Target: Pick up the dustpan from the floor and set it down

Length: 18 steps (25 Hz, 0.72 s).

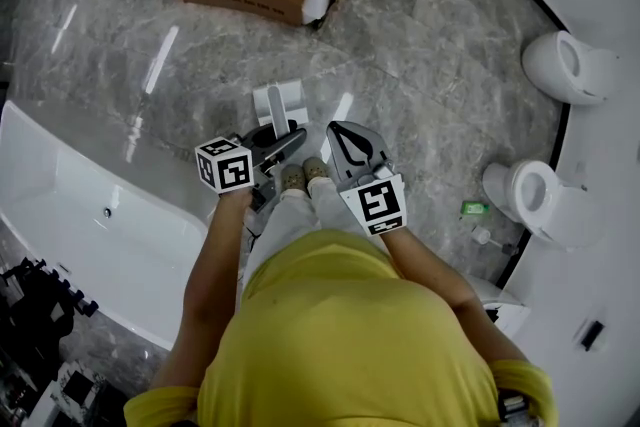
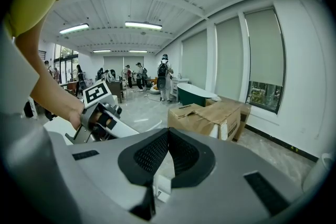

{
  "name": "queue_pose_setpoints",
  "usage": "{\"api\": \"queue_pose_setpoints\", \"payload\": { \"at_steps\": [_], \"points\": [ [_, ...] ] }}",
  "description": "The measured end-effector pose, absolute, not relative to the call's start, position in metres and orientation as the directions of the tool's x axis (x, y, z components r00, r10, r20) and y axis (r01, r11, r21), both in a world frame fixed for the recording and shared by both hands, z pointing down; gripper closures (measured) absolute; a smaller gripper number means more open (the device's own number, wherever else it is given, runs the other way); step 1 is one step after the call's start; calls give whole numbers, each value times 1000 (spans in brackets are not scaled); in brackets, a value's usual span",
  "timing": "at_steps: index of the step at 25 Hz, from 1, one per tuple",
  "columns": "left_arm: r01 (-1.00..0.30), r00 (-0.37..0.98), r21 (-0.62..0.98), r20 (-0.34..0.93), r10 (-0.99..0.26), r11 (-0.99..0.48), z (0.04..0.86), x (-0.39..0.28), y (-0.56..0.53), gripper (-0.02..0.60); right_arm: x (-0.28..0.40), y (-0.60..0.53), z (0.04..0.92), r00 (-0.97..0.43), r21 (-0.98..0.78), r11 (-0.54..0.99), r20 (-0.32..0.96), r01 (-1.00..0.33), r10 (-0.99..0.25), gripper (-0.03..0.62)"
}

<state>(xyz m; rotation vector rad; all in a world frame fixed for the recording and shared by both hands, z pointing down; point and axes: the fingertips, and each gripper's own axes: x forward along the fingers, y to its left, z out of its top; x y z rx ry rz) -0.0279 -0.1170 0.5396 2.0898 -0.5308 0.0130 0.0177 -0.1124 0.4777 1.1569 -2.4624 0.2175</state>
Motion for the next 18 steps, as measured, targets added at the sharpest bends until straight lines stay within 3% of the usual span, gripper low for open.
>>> {"api": "queue_pose_setpoints", "payload": {
  "at_steps": [10,18],
  "points": [
    [-401,891,701,148,-430,-589,442,-18,-104,403,16,-116,454,-582,35,640,381,-768,-718,582],
    [-435,886,604,151,-439,-669,412,-10,-94,397,16,-117,428,-591,30,633,327,-774,-738,582]
  ]
}}
